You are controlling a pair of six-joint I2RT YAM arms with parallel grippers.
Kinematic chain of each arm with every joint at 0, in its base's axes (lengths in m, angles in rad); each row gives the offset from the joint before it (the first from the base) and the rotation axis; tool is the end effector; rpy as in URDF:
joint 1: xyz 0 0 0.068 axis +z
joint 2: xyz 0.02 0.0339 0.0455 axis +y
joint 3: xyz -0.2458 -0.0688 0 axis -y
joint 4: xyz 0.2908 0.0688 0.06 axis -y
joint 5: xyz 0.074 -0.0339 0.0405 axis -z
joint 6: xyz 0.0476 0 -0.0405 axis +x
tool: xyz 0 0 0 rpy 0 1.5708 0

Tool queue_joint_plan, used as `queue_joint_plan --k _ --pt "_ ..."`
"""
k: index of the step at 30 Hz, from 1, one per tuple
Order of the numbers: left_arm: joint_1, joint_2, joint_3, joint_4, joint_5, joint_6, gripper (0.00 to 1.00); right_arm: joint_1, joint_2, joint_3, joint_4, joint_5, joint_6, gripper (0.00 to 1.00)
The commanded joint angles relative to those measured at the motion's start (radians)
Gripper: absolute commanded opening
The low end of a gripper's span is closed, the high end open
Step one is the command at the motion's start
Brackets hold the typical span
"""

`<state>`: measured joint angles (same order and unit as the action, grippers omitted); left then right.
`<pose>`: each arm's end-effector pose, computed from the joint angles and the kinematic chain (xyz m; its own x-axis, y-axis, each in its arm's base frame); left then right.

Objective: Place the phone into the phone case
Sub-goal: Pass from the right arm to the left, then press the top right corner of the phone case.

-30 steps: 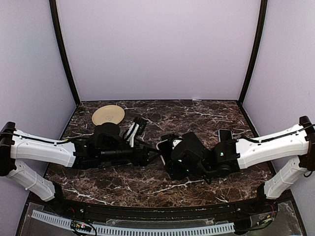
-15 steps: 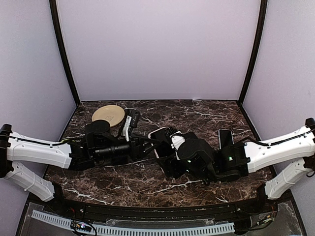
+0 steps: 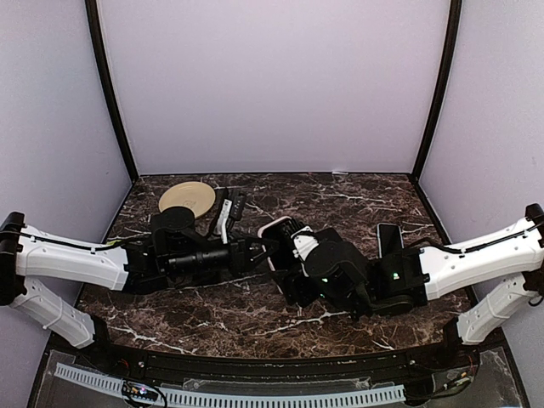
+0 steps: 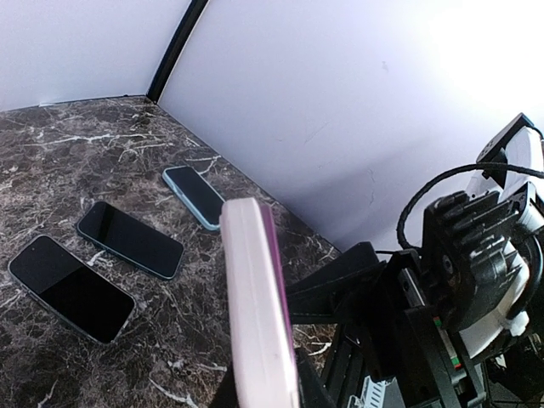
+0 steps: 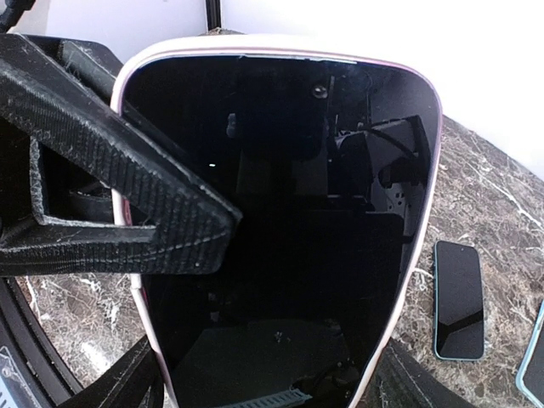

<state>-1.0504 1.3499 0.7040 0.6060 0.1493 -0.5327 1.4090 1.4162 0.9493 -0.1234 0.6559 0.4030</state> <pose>0.1706 -0.3119 0.2214 -0.4903 -0.1544 -0.8577 0.7927 0.3301 -0.5126 0.0869 0.3523 0.2169 -0.3572 -0.2592 -0.8973 -0.6092 0.7929 0.0135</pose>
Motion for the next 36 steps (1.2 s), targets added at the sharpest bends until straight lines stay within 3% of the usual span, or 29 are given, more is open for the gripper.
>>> queue_joint_plan --k 1,3,7,10,13,17,19,23,26,29,36 --pt "-0.003 0.001 0.019 0.033 0.046 0.054 0.00 0.013 -0.016 0.004 0.085 -0.007 -0.012 0.43" --pt "-0.004 -0.002 0.016 0.028 0.055 0.065 0.00 0.011 -0.030 -0.010 0.090 -0.008 -0.010 0.49" --pt "-0.006 -0.018 0.020 -0.020 0.073 0.122 0.00 0.009 -0.087 -0.062 0.109 -0.039 -0.033 0.96" --pt "-0.010 -0.045 0.026 -0.060 0.094 0.179 0.00 0.002 -0.153 -0.090 0.074 -0.085 -0.081 0.99" --pt "-0.024 -0.073 0.049 -0.131 0.121 0.270 0.00 -0.028 -0.259 -0.132 0.067 -0.207 -0.158 0.99" --pt "-0.036 -0.127 0.051 -0.171 0.197 0.349 0.00 -0.140 -0.410 -0.164 0.090 -0.700 -0.273 0.99" --pt "-0.041 -0.167 0.038 -0.157 0.258 0.373 0.00 -0.174 -0.446 -0.150 0.100 -0.836 -0.303 0.98" --pt "-0.061 -0.209 0.032 -0.152 0.328 0.415 0.00 -0.199 -0.437 -0.087 0.074 -0.941 -0.368 0.98" --pt "-0.076 -0.222 0.045 -0.168 0.354 0.448 0.00 -0.208 -0.394 -0.032 0.029 -0.996 -0.395 0.91" --pt "-0.082 -0.223 0.058 -0.189 0.359 0.469 0.00 -0.213 -0.363 -0.003 0.022 -1.036 -0.418 0.81" --pt "-0.092 -0.221 0.068 -0.192 0.353 0.491 0.00 -0.224 -0.313 0.012 0.039 -1.049 -0.403 0.44"
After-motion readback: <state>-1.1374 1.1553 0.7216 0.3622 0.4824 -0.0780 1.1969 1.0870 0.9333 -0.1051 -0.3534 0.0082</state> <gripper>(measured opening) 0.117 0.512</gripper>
